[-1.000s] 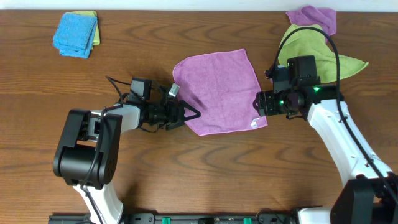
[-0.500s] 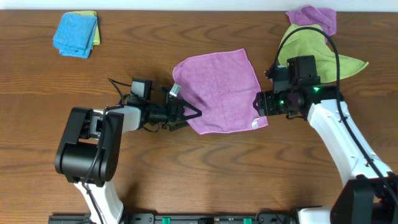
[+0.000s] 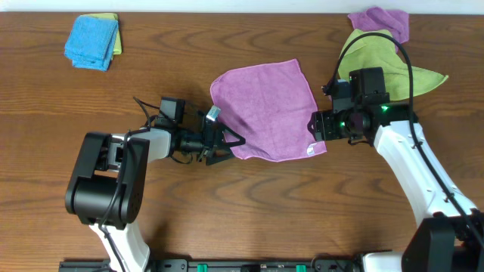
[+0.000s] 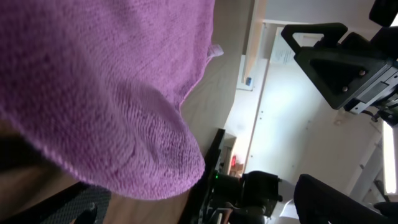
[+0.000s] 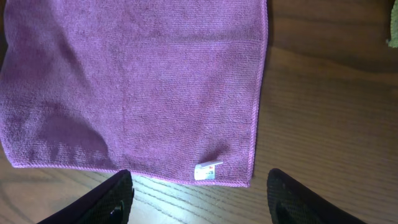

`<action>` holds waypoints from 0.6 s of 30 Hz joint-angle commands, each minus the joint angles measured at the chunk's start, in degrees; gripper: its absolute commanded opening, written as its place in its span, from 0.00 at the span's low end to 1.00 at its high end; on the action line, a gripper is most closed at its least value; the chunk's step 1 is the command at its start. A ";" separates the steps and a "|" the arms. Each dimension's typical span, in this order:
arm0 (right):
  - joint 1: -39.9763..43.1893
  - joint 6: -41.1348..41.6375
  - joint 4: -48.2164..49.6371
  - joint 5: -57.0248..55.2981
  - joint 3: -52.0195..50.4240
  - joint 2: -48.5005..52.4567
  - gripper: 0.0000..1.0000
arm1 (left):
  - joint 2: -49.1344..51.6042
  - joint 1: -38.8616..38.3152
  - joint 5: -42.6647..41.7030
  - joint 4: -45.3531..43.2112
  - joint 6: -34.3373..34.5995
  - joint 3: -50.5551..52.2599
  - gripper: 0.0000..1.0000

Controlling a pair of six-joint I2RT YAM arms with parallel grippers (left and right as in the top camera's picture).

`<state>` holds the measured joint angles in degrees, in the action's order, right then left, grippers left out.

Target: Fold the cloth

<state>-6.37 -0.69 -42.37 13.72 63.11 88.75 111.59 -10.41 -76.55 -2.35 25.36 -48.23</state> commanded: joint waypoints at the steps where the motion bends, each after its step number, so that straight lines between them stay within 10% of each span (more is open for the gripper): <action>1: 0.39 -0.74 -0.02 0.70 -0.13 -0.39 0.70 | -1.95 -0.24 -0.31 2.25 -2.21 0.50 0.96; 18: 2.45 -5.22 -0.13 0.74 -0.22 0.55 0.75 | -16.50 -0.28 30.91 23.39 -11.47 0.50 0.95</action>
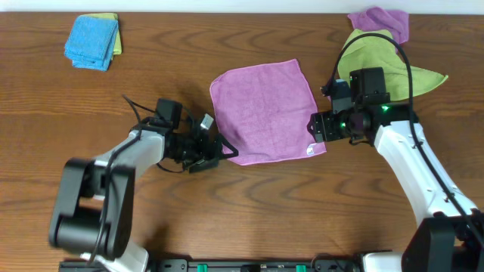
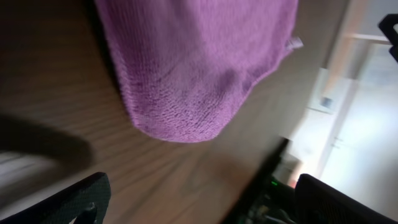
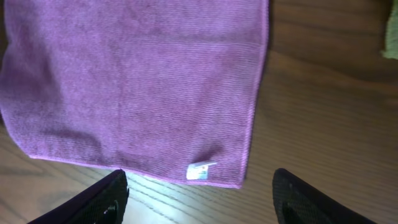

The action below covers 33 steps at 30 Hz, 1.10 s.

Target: Fold the cloth

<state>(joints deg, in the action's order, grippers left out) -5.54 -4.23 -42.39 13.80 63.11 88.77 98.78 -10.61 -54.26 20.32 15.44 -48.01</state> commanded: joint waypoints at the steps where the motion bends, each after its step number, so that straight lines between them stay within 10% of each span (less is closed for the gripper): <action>1: 2.36 -1.73 -0.09 1.22 -0.22 1.03 0.75 | -4.96 -0.20 11.47 1.18 -1.55 0.28 0.96; 33: 12.81 -6.05 -2.64 15.39 -5.55 13.55 0.64 | -0.37 -5.27 17.20 -7.26 -2.16 0.28 0.95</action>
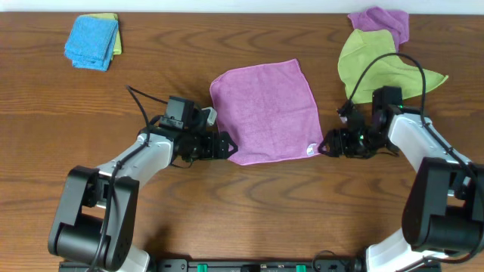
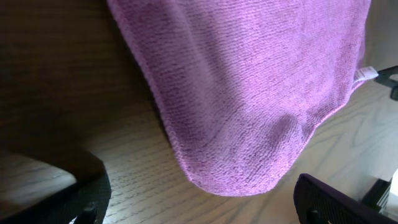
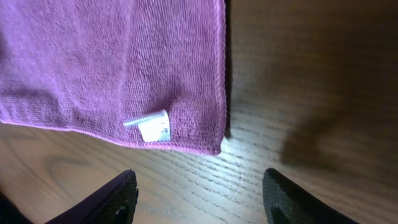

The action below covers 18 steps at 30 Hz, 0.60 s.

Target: Fold the cloth

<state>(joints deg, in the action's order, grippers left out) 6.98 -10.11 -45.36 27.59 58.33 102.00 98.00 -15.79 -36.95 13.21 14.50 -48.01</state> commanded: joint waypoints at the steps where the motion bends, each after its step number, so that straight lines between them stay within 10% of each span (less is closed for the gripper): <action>1: 0.28 0.00 0.66 1.57 -1.09 0.33 0.64 | 0.59 -0.09 -0.11 -0.22 -1.22 0.28 0.96; 18: 0.22 5.38 10.12 1.38 -7.56 0.35 0.46 | 6.73 -1.22 -4.28 -4.68 1.40 0.28 0.95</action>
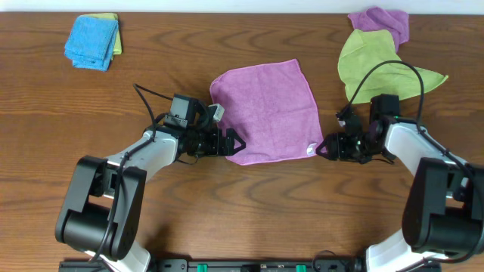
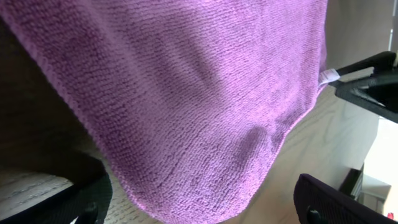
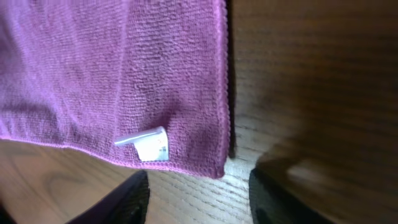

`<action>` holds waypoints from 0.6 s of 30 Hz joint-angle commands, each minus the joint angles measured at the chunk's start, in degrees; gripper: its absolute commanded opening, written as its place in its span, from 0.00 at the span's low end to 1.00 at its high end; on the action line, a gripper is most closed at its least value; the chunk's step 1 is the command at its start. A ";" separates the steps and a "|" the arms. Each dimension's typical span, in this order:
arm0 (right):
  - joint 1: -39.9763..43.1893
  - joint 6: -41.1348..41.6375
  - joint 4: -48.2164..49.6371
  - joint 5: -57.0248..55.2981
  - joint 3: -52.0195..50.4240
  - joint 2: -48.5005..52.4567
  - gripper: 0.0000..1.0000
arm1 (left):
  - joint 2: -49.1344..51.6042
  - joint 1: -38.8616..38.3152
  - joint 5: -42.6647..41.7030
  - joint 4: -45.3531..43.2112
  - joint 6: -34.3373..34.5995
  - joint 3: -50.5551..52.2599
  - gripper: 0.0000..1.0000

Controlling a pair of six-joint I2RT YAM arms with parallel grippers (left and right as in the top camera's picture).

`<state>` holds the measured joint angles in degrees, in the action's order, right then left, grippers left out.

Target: Fold the cloth

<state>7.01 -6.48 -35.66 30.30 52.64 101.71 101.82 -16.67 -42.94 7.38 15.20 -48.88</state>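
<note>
A purple cloth (image 1: 265, 112) lies flat on the wooden table, with a small white tag (image 3: 149, 142) near its front right corner. My left gripper (image 1: 231, 142) stands open at the cloth's front left corner, and that rounded corner (image 2: 186, 199) lies between its fingers. At the front right corner (image 3: 214, 168) my right gripper (image 1: 324, 148) is open low over the table, its fingers on either side of the corner.
A green cloth (image 1: 378, 60) and another purple cloth (image 1: 382, 21) lie at the back right. A folded blue cloth (image 1: 91, 41) on a yellow-green one sits at the back left. The table edge runs along the front.
My left gripper has moved a little right, further onto the cloth's front left corner. The right gripper has moved slightly closer to the front right corner. The cloth lies as before.
My left gripper was open at the cloth's front left corner, then drew back to the left, and has come in again. The right gripper hung above the cloth's right edge, then dropped low to the front right corner. The cloth stayed flat.
</note>
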 commanded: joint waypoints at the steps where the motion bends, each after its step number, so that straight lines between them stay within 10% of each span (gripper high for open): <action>1: 0.15 1.75 0.52 -1.36 -1.88 0.63 0.44 | 2.91 -0.35 1.66 1.18 0.70 1.16 0.95; 10: -0.72 3.15 1.36 -1.33 -1.95 0.63 0.30 | 2.91 -0.35 1.31 1.62 0.70 1.16 0.95; 18: -1.97 4.74 4.13 -2.03 -2.08 0.63 0.37 | 2.91 -0.35 1.29 1.81 0.68 1.16 0.95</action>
<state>5.74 -3.07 -32.38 30.26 51.57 101.71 101.91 -16.67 -43.57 7.55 15.18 -48.88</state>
